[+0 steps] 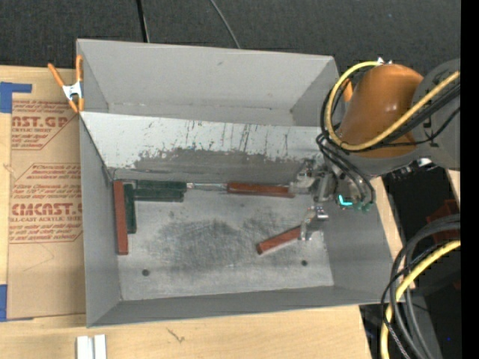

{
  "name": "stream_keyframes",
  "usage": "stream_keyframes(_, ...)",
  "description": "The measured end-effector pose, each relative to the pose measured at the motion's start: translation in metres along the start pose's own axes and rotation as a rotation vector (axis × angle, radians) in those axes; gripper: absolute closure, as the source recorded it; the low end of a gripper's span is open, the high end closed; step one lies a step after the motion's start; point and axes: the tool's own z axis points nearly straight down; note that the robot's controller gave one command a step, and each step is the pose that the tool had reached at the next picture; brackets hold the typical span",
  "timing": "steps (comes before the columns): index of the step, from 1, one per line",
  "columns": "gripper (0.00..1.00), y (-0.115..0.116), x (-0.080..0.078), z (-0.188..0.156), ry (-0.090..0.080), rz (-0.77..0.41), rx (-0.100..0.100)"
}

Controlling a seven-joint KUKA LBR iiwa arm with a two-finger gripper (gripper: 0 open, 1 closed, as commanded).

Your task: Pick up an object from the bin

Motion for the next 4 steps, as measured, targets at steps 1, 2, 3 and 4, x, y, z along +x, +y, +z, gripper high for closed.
stream_keyframes(1, 0.0, 0.0, -0.002, -0.004, -0.008, -0.001, 0.001)
stream_keyframes(2, 0.0, 0.012, 0.006, 0.068, -0.012, -0.036, 0.001)
stream_keyframes(3, 0.0, 0.012, 0.011, 0.086, -0.007, 0.002, -0.001)
stream_keyframes(4, 0.0, -0.015, 0.005, 0.065, -0.007, 0.065, -0.001)
